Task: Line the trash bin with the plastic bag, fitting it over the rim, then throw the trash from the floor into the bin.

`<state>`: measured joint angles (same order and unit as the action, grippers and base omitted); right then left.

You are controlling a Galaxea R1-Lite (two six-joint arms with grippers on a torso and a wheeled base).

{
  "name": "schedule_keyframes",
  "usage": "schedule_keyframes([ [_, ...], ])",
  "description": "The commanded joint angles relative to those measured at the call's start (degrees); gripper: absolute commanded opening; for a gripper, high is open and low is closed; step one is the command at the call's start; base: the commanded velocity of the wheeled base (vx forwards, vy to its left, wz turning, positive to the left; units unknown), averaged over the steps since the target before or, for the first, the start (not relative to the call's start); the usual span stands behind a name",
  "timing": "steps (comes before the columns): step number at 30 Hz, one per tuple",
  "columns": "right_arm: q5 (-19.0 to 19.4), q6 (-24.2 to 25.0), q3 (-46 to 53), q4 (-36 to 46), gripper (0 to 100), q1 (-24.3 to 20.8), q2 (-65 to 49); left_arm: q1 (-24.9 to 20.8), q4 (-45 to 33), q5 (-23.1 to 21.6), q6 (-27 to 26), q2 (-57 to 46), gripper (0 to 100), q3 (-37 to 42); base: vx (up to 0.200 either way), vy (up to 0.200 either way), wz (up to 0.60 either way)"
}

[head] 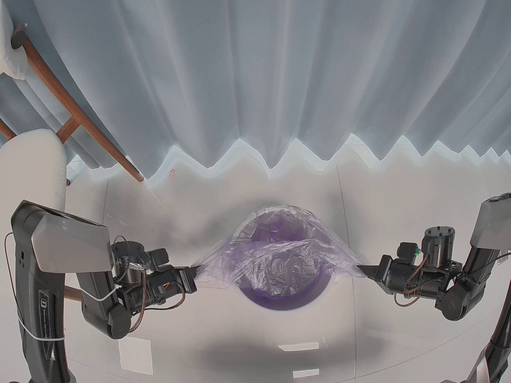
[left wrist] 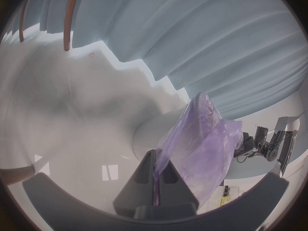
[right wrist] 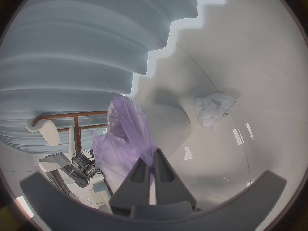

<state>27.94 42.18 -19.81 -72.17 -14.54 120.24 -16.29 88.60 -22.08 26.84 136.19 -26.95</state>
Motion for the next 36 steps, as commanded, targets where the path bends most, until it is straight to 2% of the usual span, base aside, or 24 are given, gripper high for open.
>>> schedule_keyframes([
  [1,0.0,0.1,0.3,-0.2,0,0.0,-0.1,0.7,0.0,0.1,0.1,-1.3,0,0.5,0.0,0.0,0.0],
  [9,-0.3,0.0,0.6,-2.1,0,0.0,-0.3,0.8,0.1,-0.2,0.0,-1.5,0,3.8,0.0,0.0,0.0],
  [10,-0.3,0.1,1.0,-2.9,0,0.0,-0.3,0.8,0.1,-0.2,0.0,-1.5,100,3.8,0.0,0.0,0.0],
  [15,-0.2,1.6,3.7,-6.3,0,0.2,-1.3,0.8,0.1,0.0,0.0,-1.4,100,4.0,0.0,0.0,0.0],
  [21,-0.1,2.2,5.5,-6.6,0,0.1,-3.5,1.2,0.1,0.0,0.0,-0.9,100,4.5,0.0,0.0,0.0],
  [22,-0.1,3.2,5.9,-6.8,100,0.1,-4.5,1.5,0.1,0.0,0.0,-1.0,100,4.9,0.0,0.0,0.0],
  [25,-0.1,6.0,6.9,-7.9,100,0.1,-6.6,2.2,0.1,0.1,0.0,-1.5,100,5.3,0.0,0.0,0.0],
  [27,-0.2,9.9,8.9,-9.2,100,0.3,-11.0,3.1,0.2,0.1,0.0,-3.4,100,5.9,0.0,0.0,0.0],
  [32,0.0,11.2,10.4,-8.6,100,0.0,-16.6,3.3,0.1,0.0,0.1,-7.2,100,8.3,0.0,0.0,0.0],
  [36,0.2,16.3,10.5,-8.7,100,-0.2,-19.0,3.2,0.1,0.0,0.1,-8.9,100,9.9,0.0,0.0,0.0],
])
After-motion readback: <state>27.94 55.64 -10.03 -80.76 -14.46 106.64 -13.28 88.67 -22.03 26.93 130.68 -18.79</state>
